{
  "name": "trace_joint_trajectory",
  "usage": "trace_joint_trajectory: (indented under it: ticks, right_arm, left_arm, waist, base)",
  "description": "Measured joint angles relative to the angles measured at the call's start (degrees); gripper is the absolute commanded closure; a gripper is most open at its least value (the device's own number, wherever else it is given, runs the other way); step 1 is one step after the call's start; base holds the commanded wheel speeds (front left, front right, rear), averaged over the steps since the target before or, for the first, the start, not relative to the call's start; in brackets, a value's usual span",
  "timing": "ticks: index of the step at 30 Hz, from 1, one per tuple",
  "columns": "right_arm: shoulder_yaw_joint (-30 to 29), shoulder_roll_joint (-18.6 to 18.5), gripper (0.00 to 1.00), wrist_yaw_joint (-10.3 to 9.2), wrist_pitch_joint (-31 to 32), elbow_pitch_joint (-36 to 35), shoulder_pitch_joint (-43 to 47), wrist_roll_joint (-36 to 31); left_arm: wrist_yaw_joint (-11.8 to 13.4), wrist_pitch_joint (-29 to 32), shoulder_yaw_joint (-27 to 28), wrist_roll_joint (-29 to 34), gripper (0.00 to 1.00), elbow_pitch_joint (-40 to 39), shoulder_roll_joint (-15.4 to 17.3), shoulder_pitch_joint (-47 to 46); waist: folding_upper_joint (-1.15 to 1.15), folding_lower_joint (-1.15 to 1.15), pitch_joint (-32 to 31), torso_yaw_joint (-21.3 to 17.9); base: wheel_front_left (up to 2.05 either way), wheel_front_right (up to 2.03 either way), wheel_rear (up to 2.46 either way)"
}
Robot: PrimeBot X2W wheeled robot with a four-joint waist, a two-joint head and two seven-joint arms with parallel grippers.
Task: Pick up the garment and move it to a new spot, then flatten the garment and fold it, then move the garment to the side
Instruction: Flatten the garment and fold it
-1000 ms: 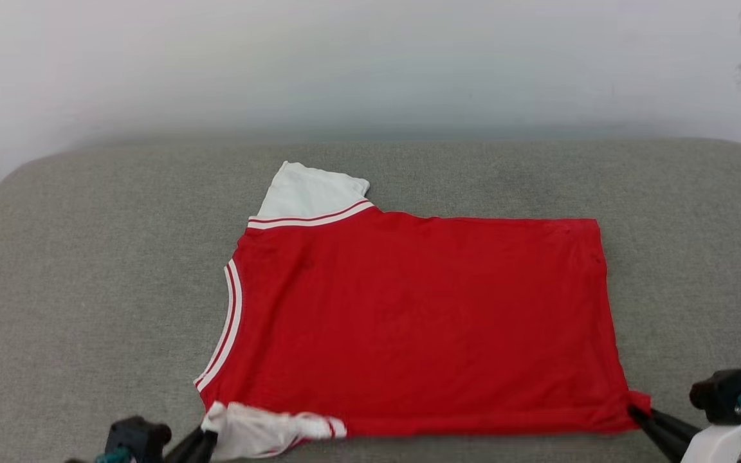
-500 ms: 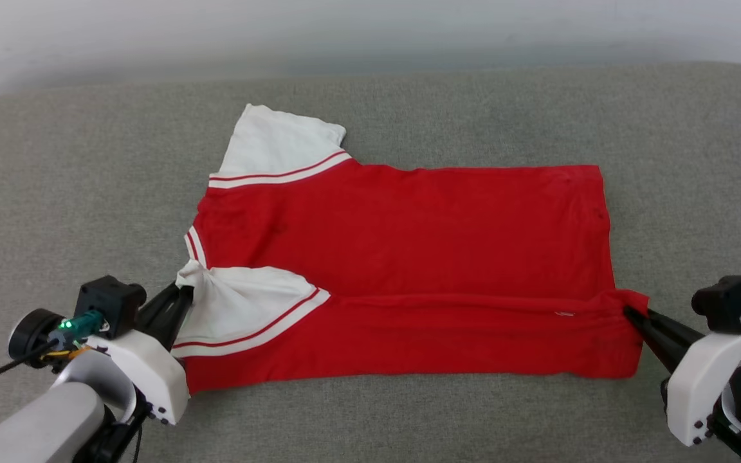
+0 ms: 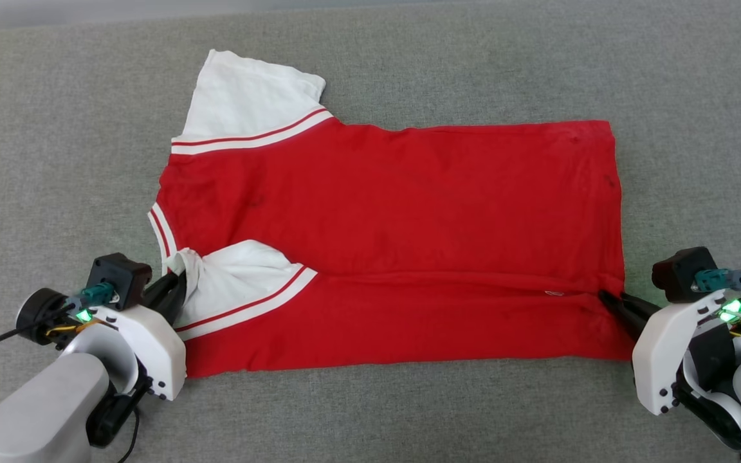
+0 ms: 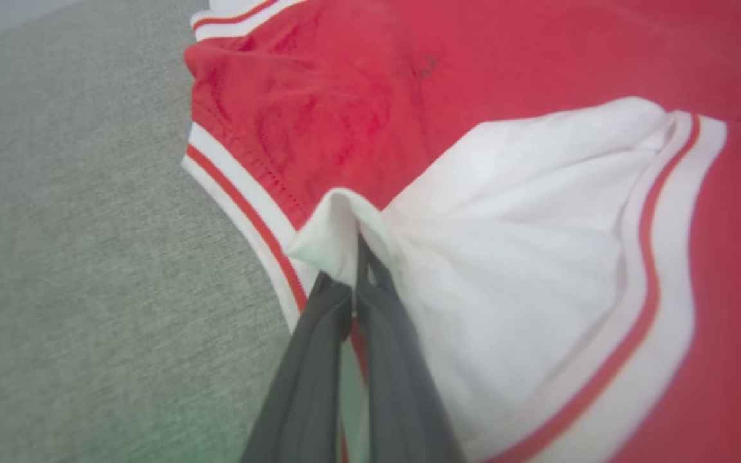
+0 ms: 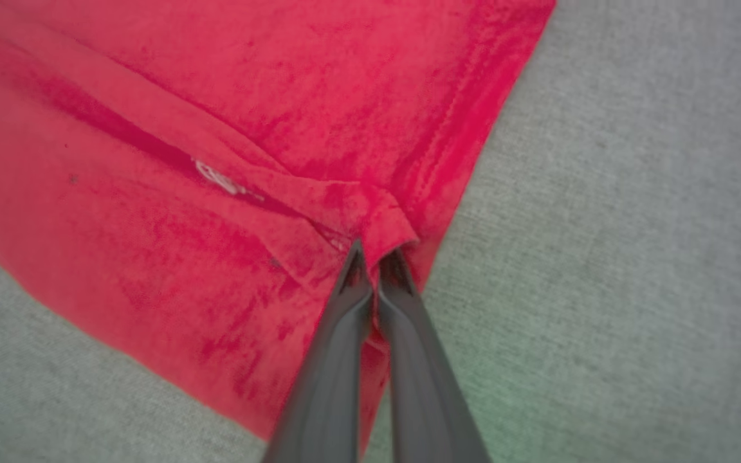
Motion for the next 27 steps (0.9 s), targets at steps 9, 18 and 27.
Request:
trace_joint_trajectory:
  ticks: [9,18,27]
  right_arm:
    - [-0.56,0.22,0.0,0.0,-4.75,1.02,0.2,-0.2]
    - [-4.13,0.16,0.0,0.0,-5.81,-3.74,4.66,-0.53]
    - [-6.43,0.66,0.0,0.0,-4.39,-6.98,6.5,-1.66]
  left_arm:
    - [-2.5,-1.03,0.64,-2.42,0.0,5.13,-2.41,-0.33]
    - [-2.11,5.66,2.0,-3.16,0.0,-1.41,2.97,-4.8]
    - [-4.34,27.74,0.37,-10.9,0.0,-9.64,7.86,-8.88]
  waist:
    - [0.0,0.0,-3.8,0.65]
    - [0.0,0.0,-8.78,1.82]
    - [0.0,-0.01,-10.45,2.18]
  base:
    - [0.0,0.0,0.0]
    - [0.0,0.0,0.0]
    - [0.0,0.0,0.0]
